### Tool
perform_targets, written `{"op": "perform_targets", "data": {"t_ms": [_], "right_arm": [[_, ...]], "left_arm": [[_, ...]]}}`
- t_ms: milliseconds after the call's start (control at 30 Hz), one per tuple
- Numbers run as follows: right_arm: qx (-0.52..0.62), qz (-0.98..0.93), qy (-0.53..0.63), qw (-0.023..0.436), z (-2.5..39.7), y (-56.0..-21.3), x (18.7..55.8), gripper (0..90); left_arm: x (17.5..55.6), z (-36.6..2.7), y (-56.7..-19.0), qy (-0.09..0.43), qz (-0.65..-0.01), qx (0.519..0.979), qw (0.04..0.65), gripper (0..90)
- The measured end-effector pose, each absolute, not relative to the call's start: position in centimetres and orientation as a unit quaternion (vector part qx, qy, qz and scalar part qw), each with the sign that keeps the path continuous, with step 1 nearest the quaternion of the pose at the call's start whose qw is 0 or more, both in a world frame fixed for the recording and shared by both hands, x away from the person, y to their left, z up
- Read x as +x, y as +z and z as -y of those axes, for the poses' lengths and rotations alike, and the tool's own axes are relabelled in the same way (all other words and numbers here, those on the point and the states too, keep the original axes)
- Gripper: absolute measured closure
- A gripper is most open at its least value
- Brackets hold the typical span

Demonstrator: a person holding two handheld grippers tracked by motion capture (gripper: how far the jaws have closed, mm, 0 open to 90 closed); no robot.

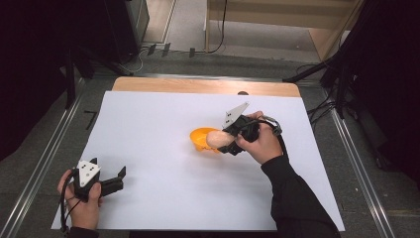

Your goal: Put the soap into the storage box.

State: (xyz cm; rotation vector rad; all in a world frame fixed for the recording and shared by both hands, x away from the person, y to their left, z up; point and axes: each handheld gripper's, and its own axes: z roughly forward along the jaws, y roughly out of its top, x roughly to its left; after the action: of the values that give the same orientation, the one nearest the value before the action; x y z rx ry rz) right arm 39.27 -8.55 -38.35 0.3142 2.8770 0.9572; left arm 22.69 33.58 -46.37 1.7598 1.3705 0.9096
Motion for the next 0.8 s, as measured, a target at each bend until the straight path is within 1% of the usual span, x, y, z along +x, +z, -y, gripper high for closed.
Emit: {"op": "perform_targets", "data": {"t_ms": [333, 800], "right_arm": [[0.095, -0.946, 0.306, 0.046, 7.7, -38.5, 40.2, 32.7], [0.102, -0.949, 0.296, 0.041, 6.7, -39.6, 41.6, 32.7]], "left_arm": [[22.7, -33.6, -46.4, 0.353, -0.531, 0.682, 0.359, 3.9], [22.6, -33.6, -46.4, 0.353, -0.529, 0.683, 0.359, 3.9]]}}
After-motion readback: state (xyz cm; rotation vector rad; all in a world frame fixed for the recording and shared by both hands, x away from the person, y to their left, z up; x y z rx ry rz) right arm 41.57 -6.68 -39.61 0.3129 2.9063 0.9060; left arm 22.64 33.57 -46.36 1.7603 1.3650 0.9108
